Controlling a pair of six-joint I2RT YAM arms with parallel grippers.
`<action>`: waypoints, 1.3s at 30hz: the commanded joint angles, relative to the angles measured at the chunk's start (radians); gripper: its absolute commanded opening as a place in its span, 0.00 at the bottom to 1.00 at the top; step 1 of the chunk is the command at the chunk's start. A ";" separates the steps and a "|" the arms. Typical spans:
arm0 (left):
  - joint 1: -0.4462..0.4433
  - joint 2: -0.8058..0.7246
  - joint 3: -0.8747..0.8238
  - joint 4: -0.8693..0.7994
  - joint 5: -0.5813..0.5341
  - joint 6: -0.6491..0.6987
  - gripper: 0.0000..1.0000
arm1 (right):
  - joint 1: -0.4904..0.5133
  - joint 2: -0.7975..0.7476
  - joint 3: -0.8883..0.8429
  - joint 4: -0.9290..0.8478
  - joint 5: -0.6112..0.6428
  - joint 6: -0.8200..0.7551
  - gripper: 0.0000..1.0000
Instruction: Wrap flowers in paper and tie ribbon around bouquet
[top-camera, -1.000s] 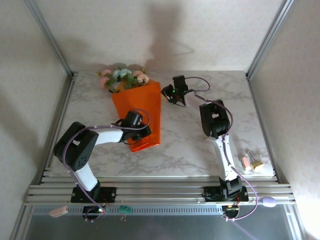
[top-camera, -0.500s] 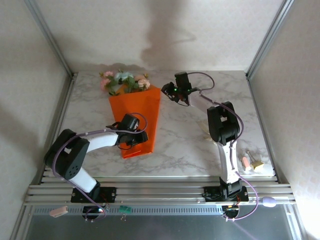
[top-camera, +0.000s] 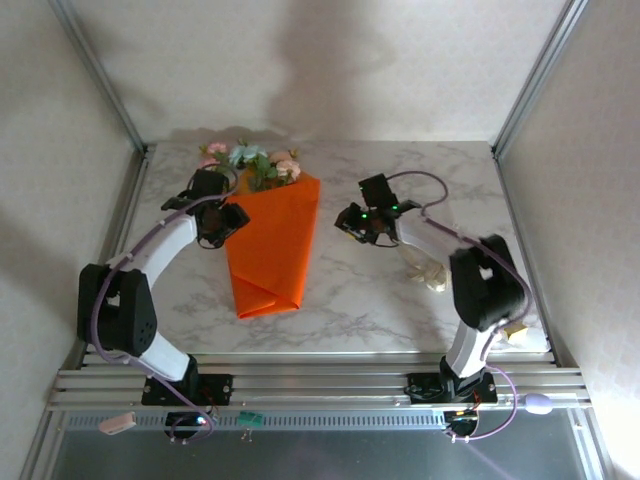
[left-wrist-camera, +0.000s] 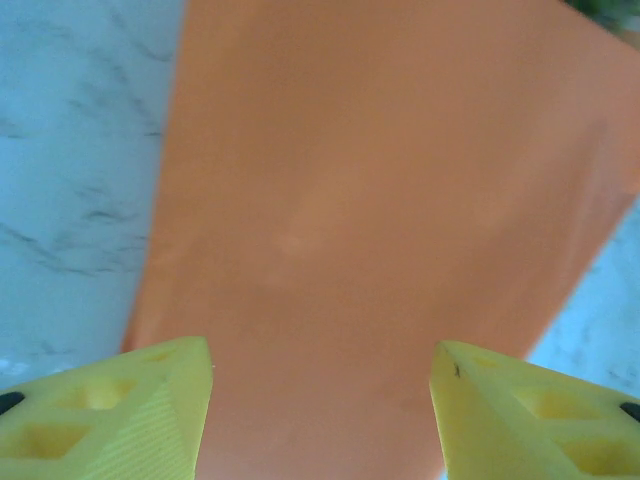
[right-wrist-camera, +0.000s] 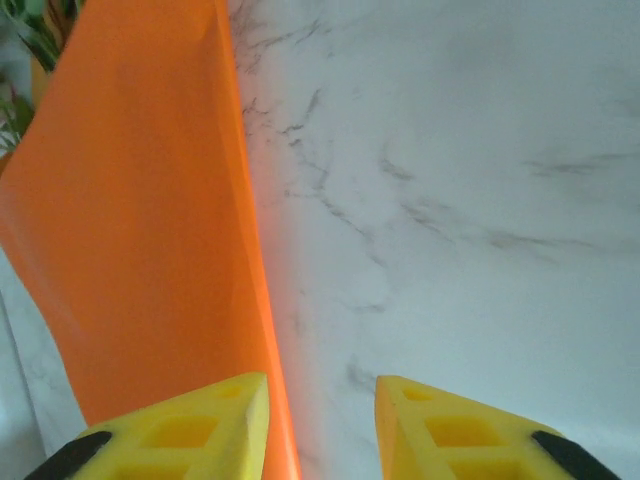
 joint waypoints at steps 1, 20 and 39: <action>-0.122 0.033 0.113 -0.036 0.044 0.061 0.58 | -0.122 -0.171 -0.069 -0.240 0.116 -0.087 0.31; -0.713 0.727 0.770 0.144 0.020 0.022 0.53 | -0.358 0.081 0.095 -0.562 0.407 -0.478 0.38; -0.702 0.556 0.498 0.298 0.040 -0.105 0.50 | -0.310 0.330 0.206 -0.523 0.404 -0.606 0.43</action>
